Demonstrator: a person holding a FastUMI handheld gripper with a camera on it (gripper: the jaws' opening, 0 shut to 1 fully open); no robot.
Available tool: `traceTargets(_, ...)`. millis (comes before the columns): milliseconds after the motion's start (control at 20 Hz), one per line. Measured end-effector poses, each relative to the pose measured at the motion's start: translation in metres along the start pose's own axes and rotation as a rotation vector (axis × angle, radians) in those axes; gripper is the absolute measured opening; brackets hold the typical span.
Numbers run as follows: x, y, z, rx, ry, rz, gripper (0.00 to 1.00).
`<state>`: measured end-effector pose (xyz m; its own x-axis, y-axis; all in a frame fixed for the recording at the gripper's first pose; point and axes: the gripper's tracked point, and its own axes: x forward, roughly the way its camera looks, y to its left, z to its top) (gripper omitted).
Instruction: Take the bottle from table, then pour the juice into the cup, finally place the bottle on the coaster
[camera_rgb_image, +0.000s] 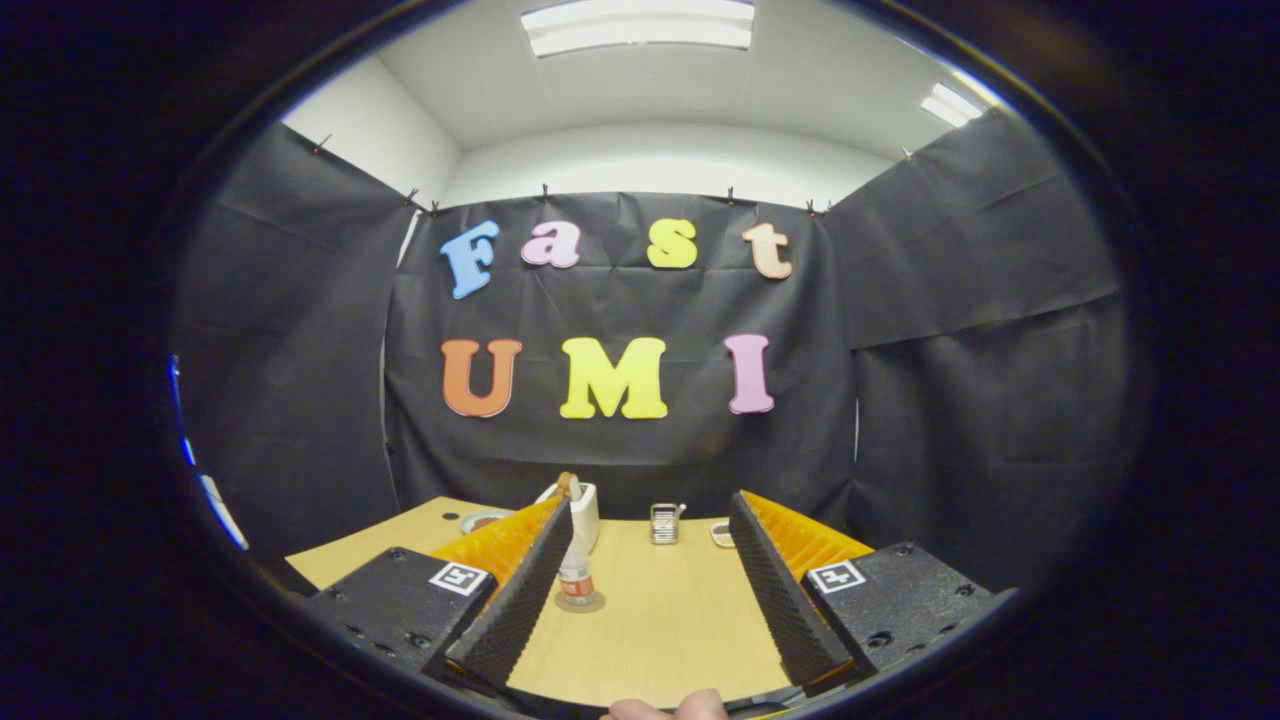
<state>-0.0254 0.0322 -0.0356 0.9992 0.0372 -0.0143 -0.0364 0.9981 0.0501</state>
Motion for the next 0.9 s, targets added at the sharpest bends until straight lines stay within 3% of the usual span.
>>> traceTargets(150,-0.006,-0.004,0.001,-0.029,-0.009,-0.024,1.00)
traceTargets(900,0.007,0.020,0.000,-0.040,-0.017,0.022,1.00)
